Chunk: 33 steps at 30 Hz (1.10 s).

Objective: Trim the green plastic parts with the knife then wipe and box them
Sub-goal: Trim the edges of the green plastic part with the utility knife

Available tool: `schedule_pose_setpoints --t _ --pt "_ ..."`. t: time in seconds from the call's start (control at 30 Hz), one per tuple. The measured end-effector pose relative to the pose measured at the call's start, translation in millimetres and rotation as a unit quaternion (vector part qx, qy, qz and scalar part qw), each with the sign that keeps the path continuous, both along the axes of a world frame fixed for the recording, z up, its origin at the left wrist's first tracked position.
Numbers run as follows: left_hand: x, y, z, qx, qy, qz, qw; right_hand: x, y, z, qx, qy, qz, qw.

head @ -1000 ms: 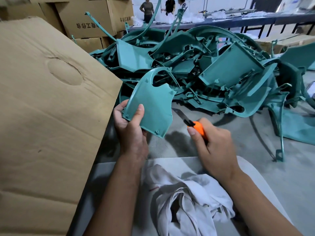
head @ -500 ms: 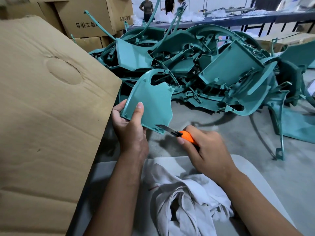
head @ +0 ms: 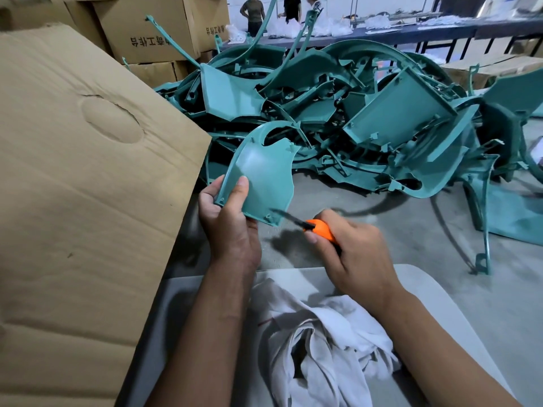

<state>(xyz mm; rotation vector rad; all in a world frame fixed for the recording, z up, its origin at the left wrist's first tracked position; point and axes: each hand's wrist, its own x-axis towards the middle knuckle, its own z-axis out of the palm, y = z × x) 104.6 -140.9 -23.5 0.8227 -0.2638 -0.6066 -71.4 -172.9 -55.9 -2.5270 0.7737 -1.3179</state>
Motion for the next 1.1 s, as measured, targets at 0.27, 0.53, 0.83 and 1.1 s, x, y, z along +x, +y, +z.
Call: schedule_pose_setpoints --t 0.27,0.53,0.83,1.1 --pt "-10.1 -2.8 -1.8 0.014 0.05 -0.035 0.998 -6.7 -4.0 3.3 -0.016 -0.067 0.004 0.998" --pt "-13.8 0.1 0.0 -0.009 0.032 -0.102 0.994 -8.0 -13.1 3.1 0.021 -0.116 -0.103 0.988" --pt "-18.7 2.3 -1.1 -0.048 -0.07 -0.099 0.991 -11.7 -6.8 5.3 0.283 -0.23 0.116 0.924" --pt "-2.9 6.7 -3.3 0.038 -0.208 -0.193 0.958 -21.0 -19.1 9.0 0.263 -0.285 0.001 0.922"
